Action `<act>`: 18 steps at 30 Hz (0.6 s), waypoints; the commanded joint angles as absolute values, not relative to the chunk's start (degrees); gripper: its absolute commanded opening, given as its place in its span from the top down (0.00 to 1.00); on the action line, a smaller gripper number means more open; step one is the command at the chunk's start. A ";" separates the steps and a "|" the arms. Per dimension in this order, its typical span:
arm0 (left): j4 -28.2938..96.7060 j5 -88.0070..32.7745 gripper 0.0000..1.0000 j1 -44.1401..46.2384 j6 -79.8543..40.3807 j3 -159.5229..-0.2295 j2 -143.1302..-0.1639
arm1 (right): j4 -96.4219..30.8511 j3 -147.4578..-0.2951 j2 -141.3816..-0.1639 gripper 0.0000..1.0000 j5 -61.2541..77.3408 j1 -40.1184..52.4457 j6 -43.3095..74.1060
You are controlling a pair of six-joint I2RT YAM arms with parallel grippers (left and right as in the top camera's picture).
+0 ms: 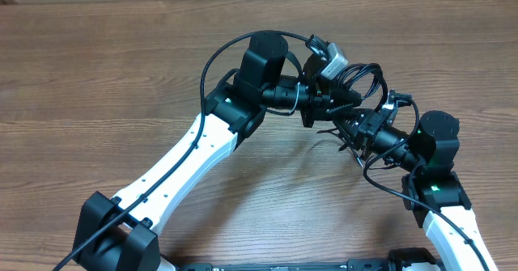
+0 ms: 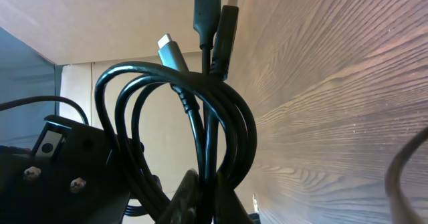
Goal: Untangle cables
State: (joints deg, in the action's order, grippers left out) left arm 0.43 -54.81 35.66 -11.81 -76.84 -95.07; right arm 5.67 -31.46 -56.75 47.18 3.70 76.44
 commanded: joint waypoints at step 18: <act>11.77 -23.35 0.96 36.29 -36.07 -77.03 -95.24 | 15.38 -32.23 -56.05 0.96 54.85 3.66 63.86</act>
